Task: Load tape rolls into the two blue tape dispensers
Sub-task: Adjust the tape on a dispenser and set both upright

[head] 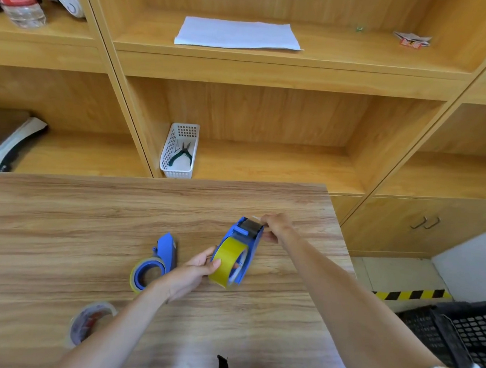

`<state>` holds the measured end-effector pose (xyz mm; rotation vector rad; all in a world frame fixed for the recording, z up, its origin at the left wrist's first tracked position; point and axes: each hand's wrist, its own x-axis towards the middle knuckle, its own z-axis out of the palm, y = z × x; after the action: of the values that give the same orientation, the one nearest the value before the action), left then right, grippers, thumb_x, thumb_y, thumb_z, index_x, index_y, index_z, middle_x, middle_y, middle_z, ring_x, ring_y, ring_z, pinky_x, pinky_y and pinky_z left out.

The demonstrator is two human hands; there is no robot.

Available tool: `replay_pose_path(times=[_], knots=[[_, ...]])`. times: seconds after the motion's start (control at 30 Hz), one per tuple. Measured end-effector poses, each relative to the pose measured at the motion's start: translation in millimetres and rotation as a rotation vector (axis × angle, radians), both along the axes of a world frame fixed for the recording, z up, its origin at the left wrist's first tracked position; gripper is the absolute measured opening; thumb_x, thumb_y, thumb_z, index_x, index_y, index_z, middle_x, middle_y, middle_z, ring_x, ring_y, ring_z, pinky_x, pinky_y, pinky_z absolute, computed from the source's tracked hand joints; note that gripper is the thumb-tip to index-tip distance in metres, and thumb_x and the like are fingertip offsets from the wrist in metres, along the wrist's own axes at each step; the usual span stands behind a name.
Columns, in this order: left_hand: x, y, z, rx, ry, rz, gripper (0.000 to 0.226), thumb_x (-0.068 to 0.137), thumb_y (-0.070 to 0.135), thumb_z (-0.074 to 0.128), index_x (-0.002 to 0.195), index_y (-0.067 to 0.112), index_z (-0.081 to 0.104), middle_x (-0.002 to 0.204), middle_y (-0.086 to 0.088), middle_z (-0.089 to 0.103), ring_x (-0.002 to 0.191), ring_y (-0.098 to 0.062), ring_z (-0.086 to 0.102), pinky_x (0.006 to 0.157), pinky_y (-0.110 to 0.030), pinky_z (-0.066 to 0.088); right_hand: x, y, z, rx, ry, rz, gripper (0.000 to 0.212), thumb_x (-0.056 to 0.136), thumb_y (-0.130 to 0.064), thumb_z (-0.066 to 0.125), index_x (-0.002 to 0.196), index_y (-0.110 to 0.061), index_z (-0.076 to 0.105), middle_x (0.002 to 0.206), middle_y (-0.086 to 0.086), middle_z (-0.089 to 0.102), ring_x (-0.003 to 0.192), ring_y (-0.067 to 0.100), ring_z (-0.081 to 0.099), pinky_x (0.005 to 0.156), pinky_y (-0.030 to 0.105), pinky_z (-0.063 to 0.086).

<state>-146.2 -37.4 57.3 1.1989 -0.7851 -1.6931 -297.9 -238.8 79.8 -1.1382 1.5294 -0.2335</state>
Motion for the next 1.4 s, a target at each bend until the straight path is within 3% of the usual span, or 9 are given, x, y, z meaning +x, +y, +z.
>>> replay_pose_path(times=[0.27, 0.43, 0.53, 0.73, 0.83, 0.97, 1.1, 1.23, 1.4], knots=[[-2, 2, 2, -0.035, 0.007, 0.024, 0.074, 0.080, 0.042, 0.073, 0.137, 0.007, 0.042, 0.137, -0.019, 0.055, 0.128, -0.029, 0.048, 0.109, -0.042, 0.032, -10, 8, -4, 0.327, -0.188, -0.114, 0.020, 0.091, -0.021, 0.052, 0.075, -0.011, 0.057, 0.068, 0.005, 0.067, 0.070, 0.021, 0.064, 0.069, 0.035, 0.054], [-5, -4, 4, 0.008, 0.067, 0.062, 0.073, 0.073, 0.043, 0.079, 0.131, 0.011, 0.047, 0.121, -0.008, 0.067, 0.115, -0.017, 0.059, 0.095, -0.029, 0.047, -9, 14, -6, 0.391, -0.312, -0.231, 0.025, 0.091, -0.017, 0.038, 0.074, -0.012, 0.056, 0.075, 0.009, 0.064, 0.073, 0.028, 0.062, 0.071, 0.040, 0.051], [-7, -7, 3, 0.039, 0.129, 0.146, 0.051, 0.084, 0.031, 0.066, 0.128, 0.012, 0.049, 0.109, -0.004, 0.073, 0.102, -0.013, 0.066, 0.084, -0.024, 0.053, -9, 17, -4, 0.442, -0.374, -0.257, 0.026, 0.089, -0.013, 0.035, 0.071, -0.013, 0.053, 0.067, 0.008, 0.060, 0.071, 0.026, 0.056, 0.073, 0.039, 0.047], [-3, -11, 0, 0.142, 0.357, 0.353, 0.051, 0.090, 0.020, 0.055, 0.133, -0.005, 0.044, 0.114, -0.020, 0.065, 0.103, -0.027, 0.064, 0.078, -0.035, 0.057, 3, 20, -5, 0.421, -0.389, -0.161, 0.020, 0.088, -0.019, 0.036, 0.077, -0.014, 0.052, 0.076, 0.005, 0.054, 0.069, 0.024, 0.051, 0.073, 0.038, 0.045], [-2, -13, -2, 0.185, 0.358, 0.413, 0.045, 0.095, 0.018, 0.048, 0.138, 0.007, 0.044, 0.130, -0.019, 0.057, 0.115, -0.031, 0.057, 0.073, -0.037, 0.058, 8, 22, -4, 0.414, -0.375, -0.155, 0.016, 0.086, -0.019, 0.039, 0.075, -0.014, 0.049, 0.068, 0.003, 0.046, 0.060, 0.021, 0.044, 0.064, 0.031, 0.042], [-7, -19, -2, 0.217, 0.143, 0.555, 0.034, 0.098, 0.008, 0.038, 0.124, 0.027, 0.050, 0.106, -0.013, 0.061, 0.084, -0.023, 0.063, 0.065, -0.039, 0.055, 11, 28, -6, 0.407, -0.335, -0.150, 0.027, 0.094, -0.019, 0.037, 0.076, -0.011, 0.057, 0.074, 0.005, 0.056, 0.067, 0.025, 0.053, 0.064, 0.036, 0.047], [-15, -16, -3, 0.279, -0.060, 0.510, 0.019, 0.095, 0.035, 0.052, 0.112, 0.026, 0.052, 0.106, 0.001, 0.058, 0.092, -0.016, 0.057, 0.068, -0.033, 0.049, 16, 37, -13, 0.426, -0.302, -0.153, 0.019, 0.091, -0.016, 0.043, 0.082, -0.011, 0.058, 0.085, 0.008, 0.061, 0.075, 0.029, 0.056, 0.070, 0.045, 0.050], [-11, -11, -18, 0.152, -0.629, 0.343, 0.043, 0.089, 0.017, 0.064, 0.126, 0.019, 0.042, 0.105, -0.001, 0.060, 0.104, -0.022, 0.060, 0.080, -0.029, 0.043, 22, 45, -19, 0.422, -0.260, -0.087, 0.016, 0.094, -0.021, 0.046, 0.092, -0.012, 0.059, 0.090, 0.010, 0.060, 0.074, 0.030, 0.058, 0.087, 0.053, 0.049], [-3, -4, -29, 0.150, -1.332, 0.032, 0.029, 0.095, 0.021, 0.046, 0.122, 0.017, 0.035, 0.095, -0.012, 0.064, 0.087, -0.037, 0.063, 0.063, -0.036, 0.042, 32, 63, -28, 0.304, -0.131, 0.082, 0.018, 0.093, -0.021, 0.049, 0.100, -0.008, 0.058, 0.082, 0.010, 0.060, 0.064, 0.028, 0.058, 0.077, 0.047, 0.055]])
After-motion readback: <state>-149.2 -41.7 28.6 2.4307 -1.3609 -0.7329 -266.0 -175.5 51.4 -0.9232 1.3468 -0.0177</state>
